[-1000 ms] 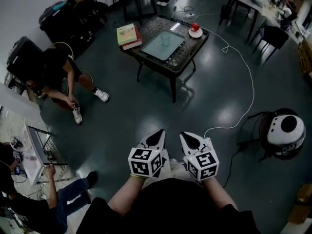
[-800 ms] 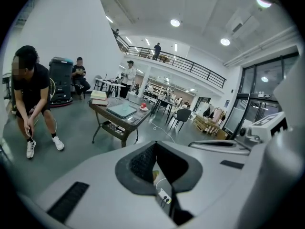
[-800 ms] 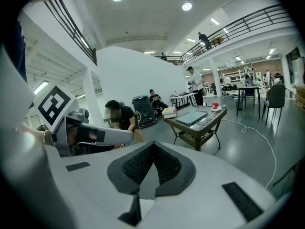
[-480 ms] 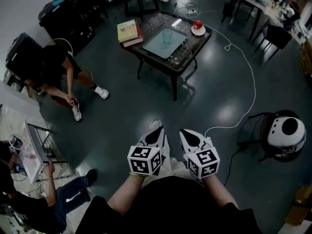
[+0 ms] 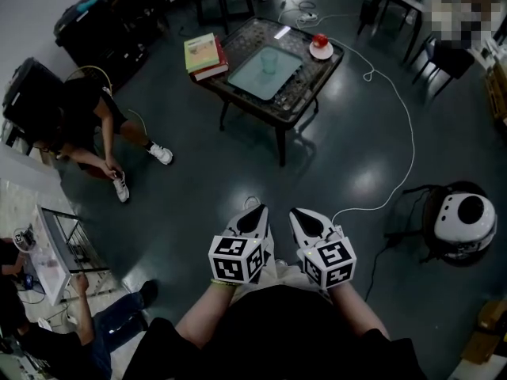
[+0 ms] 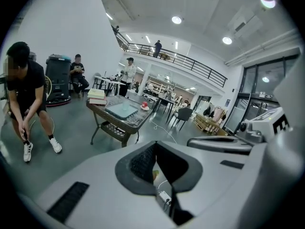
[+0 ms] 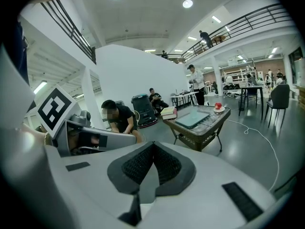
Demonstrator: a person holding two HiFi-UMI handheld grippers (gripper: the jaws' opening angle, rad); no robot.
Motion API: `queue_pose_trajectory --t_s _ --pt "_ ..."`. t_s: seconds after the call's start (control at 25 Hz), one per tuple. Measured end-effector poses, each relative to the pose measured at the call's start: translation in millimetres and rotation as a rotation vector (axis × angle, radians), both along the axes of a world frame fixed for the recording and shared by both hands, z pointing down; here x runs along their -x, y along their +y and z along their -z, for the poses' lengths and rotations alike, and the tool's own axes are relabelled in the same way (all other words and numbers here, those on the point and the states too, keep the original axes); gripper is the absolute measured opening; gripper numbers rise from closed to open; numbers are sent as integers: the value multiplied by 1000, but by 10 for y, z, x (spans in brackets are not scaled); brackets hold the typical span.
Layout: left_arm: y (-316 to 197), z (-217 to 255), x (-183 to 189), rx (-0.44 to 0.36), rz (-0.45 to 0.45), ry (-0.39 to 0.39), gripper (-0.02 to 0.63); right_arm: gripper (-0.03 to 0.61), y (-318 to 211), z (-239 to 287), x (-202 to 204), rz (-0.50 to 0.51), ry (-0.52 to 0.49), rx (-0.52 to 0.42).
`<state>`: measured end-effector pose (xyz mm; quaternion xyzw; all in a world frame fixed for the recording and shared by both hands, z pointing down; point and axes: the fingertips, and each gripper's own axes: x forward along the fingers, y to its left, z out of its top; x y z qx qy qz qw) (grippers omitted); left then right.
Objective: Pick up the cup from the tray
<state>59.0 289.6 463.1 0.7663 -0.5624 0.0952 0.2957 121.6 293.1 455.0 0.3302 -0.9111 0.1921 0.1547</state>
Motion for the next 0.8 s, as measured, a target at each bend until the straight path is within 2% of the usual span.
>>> queue_pose_trajectory --t_s 0.8 --pt "-1130 33 490 13 12 7 11 9 -1190 42 492 6 13 18"
